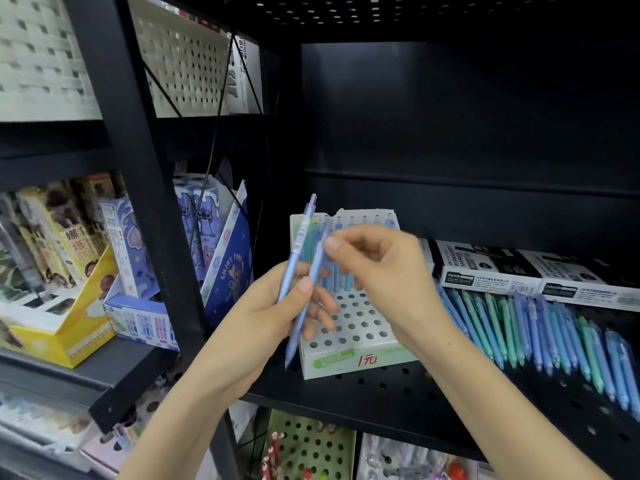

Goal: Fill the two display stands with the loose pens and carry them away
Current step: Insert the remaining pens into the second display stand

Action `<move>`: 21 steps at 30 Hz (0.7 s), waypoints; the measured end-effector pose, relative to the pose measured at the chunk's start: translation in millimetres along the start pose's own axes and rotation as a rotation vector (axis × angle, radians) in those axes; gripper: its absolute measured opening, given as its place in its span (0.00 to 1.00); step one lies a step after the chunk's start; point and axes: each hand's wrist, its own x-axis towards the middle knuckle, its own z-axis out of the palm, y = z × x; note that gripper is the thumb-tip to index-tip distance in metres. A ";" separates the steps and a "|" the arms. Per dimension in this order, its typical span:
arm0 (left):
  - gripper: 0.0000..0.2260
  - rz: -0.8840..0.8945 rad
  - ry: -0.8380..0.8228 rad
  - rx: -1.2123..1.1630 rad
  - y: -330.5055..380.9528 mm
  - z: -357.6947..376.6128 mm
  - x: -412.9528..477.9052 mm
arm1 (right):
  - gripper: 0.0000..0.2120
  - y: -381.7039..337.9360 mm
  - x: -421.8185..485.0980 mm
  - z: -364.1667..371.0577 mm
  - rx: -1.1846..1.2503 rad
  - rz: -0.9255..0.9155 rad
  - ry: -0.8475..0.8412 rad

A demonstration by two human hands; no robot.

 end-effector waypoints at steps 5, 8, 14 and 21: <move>0.09 0.038 0.285 0.125 -3.9 -5.1 1.8 | 0.05 1.6 13.7 -38.7 0.117 -0.025 0.367; 0.09 0.032 0.399 0.164 -7.6 -8.5 3.6 | 0.04 17.7 20.0 -38.5 -0.138 -0.098 0.433; 0.09 0.035 0.379 0.143 -7.6 -4.4 6.7 | 0.04 37.5 24.7 -16.0 -0.420 -0.148 0.371; 0.13 0.070 0.404 0.084 -7.3 -5.7 5.1 | 0.06 42.0 30.6 -3.8 -0.544 -0.129 0.243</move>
